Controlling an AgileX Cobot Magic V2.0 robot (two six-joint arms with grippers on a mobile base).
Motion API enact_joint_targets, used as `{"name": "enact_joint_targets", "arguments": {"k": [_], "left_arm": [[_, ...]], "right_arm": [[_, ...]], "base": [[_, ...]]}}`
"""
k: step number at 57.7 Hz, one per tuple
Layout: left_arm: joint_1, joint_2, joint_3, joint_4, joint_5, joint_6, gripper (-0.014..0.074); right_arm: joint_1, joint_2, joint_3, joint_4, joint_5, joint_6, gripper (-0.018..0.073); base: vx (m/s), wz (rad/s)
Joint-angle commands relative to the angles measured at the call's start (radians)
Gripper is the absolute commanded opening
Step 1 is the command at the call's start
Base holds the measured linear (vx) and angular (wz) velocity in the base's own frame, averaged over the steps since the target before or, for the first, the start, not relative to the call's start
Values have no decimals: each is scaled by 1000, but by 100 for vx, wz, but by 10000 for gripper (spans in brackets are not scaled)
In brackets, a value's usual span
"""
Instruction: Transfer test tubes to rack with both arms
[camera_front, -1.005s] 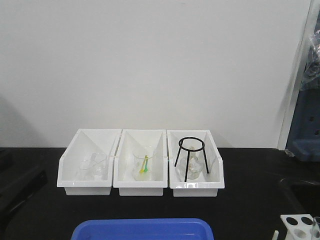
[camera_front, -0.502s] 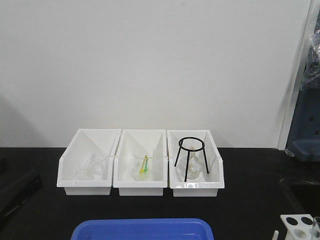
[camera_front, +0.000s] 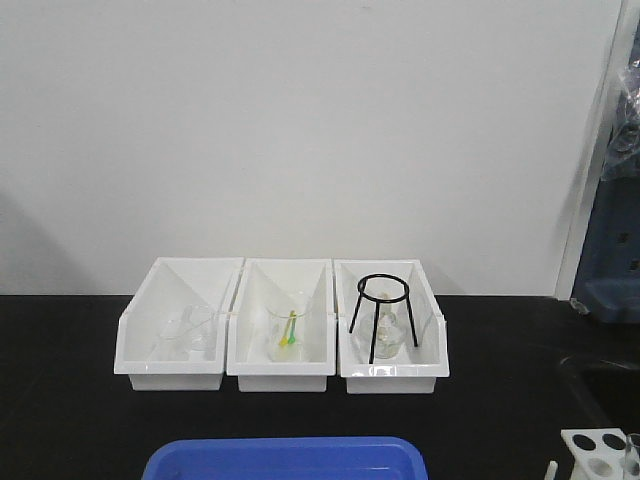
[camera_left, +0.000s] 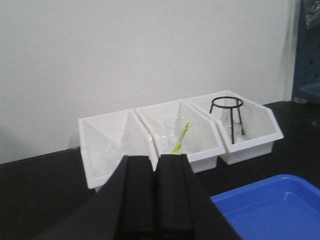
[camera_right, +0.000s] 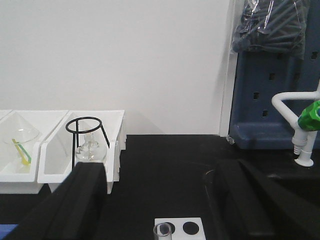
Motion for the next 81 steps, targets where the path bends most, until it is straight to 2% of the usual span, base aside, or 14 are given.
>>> {"name": "enact_joint_targets", "arguments": {"k": [1,8,16,22,25,27,31,81], "left_arm": [[63,-86,65,-23,-126,2,-6],[156,-208,178,-93,-128,3,-6],[256,-337,307,-96,-124,3,-6],[298,-426,401,-130,-139,3,-6],[309,-466,394,-155,-60,3,-6],[309,-505,393,-163,-5,3,-6],[309,-495,395,-163,11,3,-6],[308,-487,395,-163,8,3,-6]], "right_arm": [[-6,2,-36,-7,-82,-4,511],[-6,2,-36,-7,-81,-4,511],[-6,2,-36,-7,-81,-4,511],[-6,2,-36,-7,-81,-4,511],[-6,2,-36,-7,-81,-4,511],[-6,2,-36,-7,-81,-4,511],[-6,4,-36,-7,-81,-4,511],[-6,6,-36,-7,-82,-4,511]], "base": [[0,0],[0,0],[0,0],[0,0],[0,0],[0,0],[0,0],[0,0]]}}
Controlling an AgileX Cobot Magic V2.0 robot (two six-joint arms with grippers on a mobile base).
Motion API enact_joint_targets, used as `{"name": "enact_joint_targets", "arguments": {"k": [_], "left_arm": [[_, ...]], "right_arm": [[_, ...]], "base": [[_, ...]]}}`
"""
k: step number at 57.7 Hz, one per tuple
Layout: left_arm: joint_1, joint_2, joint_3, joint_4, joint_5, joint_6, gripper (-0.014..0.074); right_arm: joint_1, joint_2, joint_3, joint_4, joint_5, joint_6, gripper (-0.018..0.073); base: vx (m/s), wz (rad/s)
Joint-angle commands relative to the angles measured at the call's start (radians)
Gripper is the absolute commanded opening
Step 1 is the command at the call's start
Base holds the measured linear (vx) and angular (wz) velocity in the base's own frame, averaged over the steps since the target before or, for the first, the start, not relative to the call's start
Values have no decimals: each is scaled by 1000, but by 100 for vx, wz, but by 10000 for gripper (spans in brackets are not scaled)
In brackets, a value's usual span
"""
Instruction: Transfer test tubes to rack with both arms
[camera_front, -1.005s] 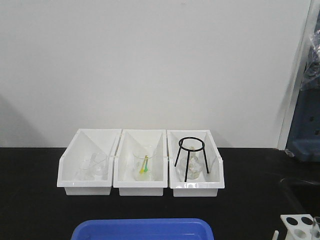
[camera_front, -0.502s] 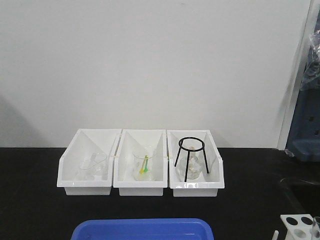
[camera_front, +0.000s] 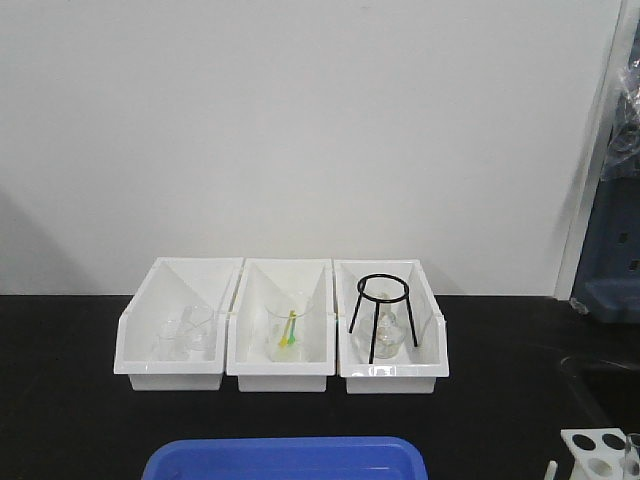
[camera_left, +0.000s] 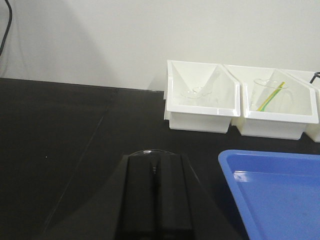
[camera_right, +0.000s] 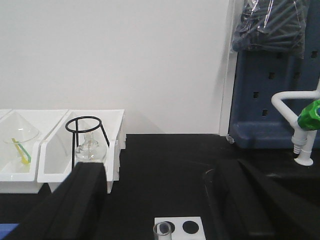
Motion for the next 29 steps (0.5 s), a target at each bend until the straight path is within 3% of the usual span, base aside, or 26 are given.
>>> {"name": "enact_joint_targets", "arguments": {"k": [1,17,29], "left_arm": [[-1,-3,-24,-7,-75,2,-6],[-1,-3,-24,-7,-75,2,-6],[-1,-3,-24,-7,-75,2,-6]], "right_arm": [[-6,6,-35,-7,-85,-4,511],[11,-45,22,-18,-100,6,487],[127,-217,233,-47,-226,52,289]], "base": [[0,0],[0,0],[0,0]]}}
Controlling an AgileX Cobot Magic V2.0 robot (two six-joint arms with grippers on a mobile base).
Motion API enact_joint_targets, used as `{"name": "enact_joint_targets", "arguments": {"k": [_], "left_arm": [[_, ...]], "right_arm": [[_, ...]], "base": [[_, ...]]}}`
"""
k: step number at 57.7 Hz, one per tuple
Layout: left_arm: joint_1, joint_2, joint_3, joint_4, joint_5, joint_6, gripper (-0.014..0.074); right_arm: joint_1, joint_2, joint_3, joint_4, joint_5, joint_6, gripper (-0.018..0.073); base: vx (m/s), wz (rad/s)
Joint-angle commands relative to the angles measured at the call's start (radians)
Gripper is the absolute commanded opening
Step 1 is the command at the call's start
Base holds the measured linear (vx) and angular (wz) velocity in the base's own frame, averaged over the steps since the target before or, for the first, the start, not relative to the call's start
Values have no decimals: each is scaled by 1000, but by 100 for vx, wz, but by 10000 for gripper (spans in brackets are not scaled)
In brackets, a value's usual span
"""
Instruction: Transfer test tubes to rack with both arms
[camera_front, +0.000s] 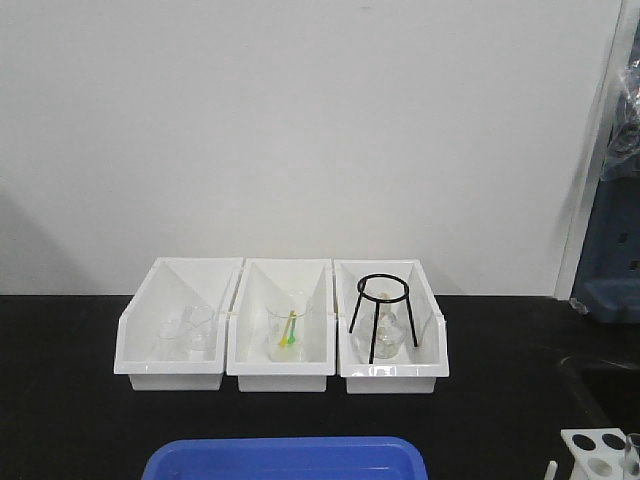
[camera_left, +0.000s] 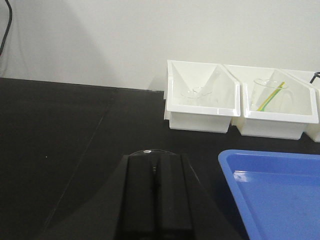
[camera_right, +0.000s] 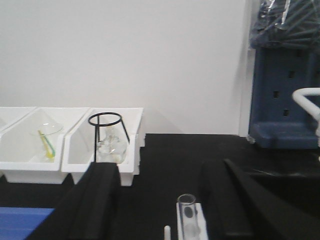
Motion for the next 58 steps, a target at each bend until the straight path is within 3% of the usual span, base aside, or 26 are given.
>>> {"name": "enact_joint_targets", "arguments": {"k": [1,12,17,20,58], "left_arm": [[-1,-3,-24,-7,-76,2,-6],[-1,-3,-24,-7,-76,2,-6],[-1,-3,-24,-7,-76,2,-6],[-1,-3,-24,-7,-76,2,-6],[-1,-2,-25,-6,-75,2,-6]], "right_arm": [[46,-76,68,-21,-142,10,270],[56,-265,258,-11,-150,10,-17],[56,-352,338,-9,-158,10,-14],[53,-406,343,-3,-75,10,-13],[29,-397,344,-6,-47,1,-8]], "base": [[0,0],[0,0],[0,0],[0,0],[0,0]]}}
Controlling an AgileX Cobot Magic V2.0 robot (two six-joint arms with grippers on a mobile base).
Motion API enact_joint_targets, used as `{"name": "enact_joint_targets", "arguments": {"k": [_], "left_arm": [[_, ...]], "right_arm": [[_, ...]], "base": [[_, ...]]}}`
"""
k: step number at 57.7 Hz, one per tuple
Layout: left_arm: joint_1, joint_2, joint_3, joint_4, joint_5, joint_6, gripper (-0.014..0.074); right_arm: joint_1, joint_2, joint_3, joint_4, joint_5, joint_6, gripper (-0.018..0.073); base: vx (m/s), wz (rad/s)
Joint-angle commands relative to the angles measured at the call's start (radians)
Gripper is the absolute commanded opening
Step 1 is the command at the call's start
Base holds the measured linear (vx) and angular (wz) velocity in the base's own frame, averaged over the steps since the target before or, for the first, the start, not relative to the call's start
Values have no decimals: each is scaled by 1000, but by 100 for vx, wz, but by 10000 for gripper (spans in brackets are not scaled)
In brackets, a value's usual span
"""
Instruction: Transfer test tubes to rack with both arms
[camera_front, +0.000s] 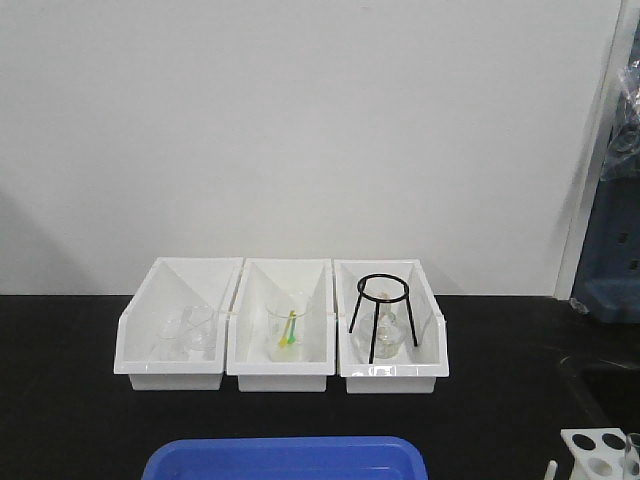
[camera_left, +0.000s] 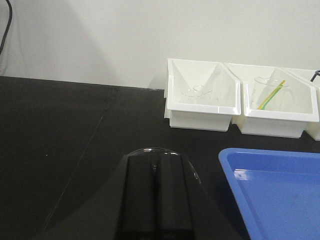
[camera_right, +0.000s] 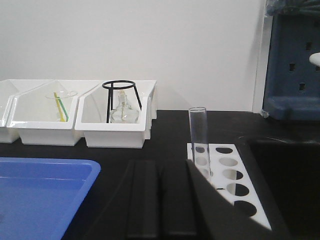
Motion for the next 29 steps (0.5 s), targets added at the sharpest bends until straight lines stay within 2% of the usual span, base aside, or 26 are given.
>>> {"name": "enact_joint_targets", "arguments": {"k": [1,29], "left_arm": [[-1,-2,-25,-6,-80,2,-6],[-1,-2,-25,-6,-80,2,-6]], "right_arm": [[-7,-13,14,-1,-79,-5,-8],[-7,-13,14,-1,-79,-5,-8]], "base": [[0,0],[0,0]]}}
